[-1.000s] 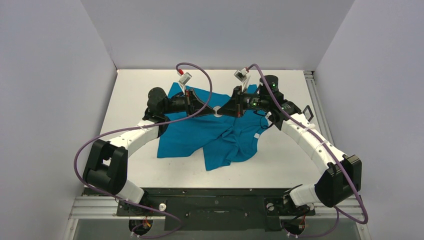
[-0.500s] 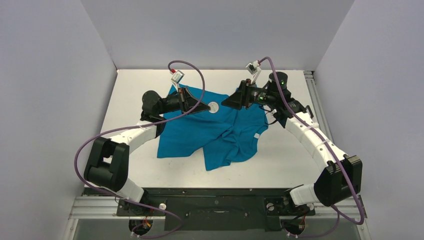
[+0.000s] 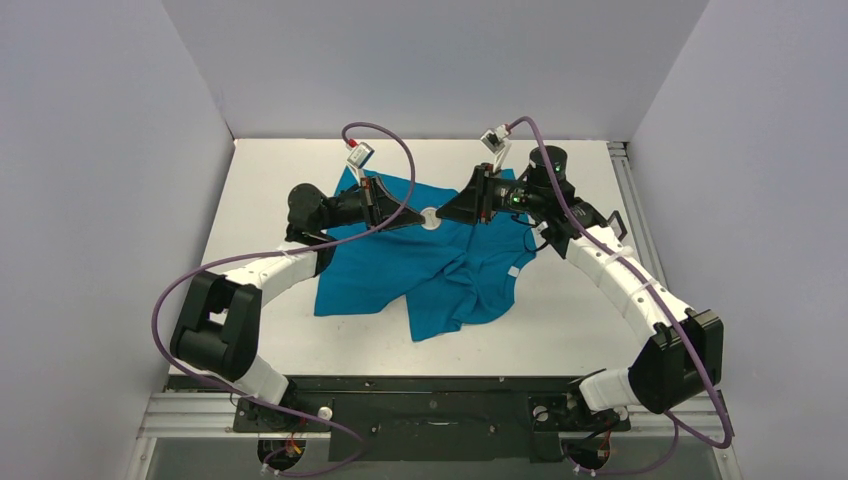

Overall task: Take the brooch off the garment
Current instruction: Place the brooch in the brooch box.

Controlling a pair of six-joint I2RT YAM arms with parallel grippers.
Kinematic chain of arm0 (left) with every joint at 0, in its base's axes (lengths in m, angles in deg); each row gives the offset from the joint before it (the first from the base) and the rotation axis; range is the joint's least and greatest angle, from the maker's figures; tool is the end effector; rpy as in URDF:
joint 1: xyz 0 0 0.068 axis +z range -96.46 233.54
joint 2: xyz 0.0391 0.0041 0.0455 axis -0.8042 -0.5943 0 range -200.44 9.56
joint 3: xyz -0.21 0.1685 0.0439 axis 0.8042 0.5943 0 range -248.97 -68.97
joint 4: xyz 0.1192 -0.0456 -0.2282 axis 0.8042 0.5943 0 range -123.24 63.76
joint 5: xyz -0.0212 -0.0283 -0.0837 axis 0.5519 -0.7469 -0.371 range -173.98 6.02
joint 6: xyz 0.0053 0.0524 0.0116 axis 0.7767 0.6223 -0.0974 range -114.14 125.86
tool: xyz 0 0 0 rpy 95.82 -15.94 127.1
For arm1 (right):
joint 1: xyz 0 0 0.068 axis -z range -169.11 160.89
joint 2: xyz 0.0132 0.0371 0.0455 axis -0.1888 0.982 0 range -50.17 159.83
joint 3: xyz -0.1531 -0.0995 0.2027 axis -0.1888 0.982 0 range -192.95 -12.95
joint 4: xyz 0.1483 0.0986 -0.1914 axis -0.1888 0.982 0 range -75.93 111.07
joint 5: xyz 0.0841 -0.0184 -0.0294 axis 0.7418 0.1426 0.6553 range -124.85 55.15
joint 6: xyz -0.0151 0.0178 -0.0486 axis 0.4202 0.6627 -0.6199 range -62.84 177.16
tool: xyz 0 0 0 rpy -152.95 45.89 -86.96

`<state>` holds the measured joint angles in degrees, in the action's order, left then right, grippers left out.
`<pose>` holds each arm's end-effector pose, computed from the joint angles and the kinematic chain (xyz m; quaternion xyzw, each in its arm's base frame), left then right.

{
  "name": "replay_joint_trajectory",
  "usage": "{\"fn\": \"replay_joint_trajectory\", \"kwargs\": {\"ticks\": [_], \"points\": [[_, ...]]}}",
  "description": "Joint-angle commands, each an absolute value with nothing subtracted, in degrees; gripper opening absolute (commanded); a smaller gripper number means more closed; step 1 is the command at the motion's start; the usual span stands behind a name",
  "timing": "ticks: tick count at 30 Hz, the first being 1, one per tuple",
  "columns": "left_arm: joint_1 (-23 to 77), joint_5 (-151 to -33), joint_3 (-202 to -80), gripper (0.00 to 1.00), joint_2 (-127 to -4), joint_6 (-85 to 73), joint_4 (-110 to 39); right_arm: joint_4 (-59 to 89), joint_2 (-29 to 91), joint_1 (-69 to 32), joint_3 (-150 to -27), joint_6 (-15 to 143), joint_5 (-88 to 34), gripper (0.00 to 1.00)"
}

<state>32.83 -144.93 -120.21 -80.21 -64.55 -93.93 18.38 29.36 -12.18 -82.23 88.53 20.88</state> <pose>0.3001 -0.1466 0.3062 0.1797 0.6133 -0.7088 0.2986 0.2781 0.1504 0.3648 -0.2345 0.7182 0.5761 0.3119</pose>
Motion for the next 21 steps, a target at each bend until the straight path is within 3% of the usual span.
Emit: {"fn": "replay_joint_trajectory", "kwargs": {"ticks": [1,14,16,17,18,19,20,21], "points": [[32.6,-145.7,-122.2,0.00,-79.7,-63.8,-96.8,15.2,29.9,-12.9,-82.8,88.2,22.9,0.28],[32.6,-145.5,-122.0,0.00,-79.4,-63.6,-96.3,15.1,30.4,-13.8,-82.8,87.3,23.7,0.00],[32.6,-145.4,-122.0,0.00,-79.2,-63.1,-95.7,15.5,30.2,-13.6,-82.9,87.1,23.5,0.00],[32.6,-145.3,-122.0,0.04,-79.1,-62.7,-94.4,15.9,30.2,-13.4,-82.9,86.9,23.3,0.00],[32.8,-145.1,-122.0,0.22,-79.0,-61.5,-93.3,16.5,30.1,-12.5,-83.0,86.8,22.6,0.00],[33.0,-144.9,-122.1,0.34,-78.7,-60.8,-90.8,16.9,30.1,-11.9,-83.0,86.8,22.1,0.00],[33.5,-144.5,-122.1,0.55,-78.4,-58.7,-89.2,18.0,30.0,-10.3,-83.0,86.8,21.1,0.00],[33.9,-144.2,-122.1,0.68,-77.8,-57.5,-85.7,19.2,29.9,-9.2,-83.3,85.8,20.4,0.00]]}}
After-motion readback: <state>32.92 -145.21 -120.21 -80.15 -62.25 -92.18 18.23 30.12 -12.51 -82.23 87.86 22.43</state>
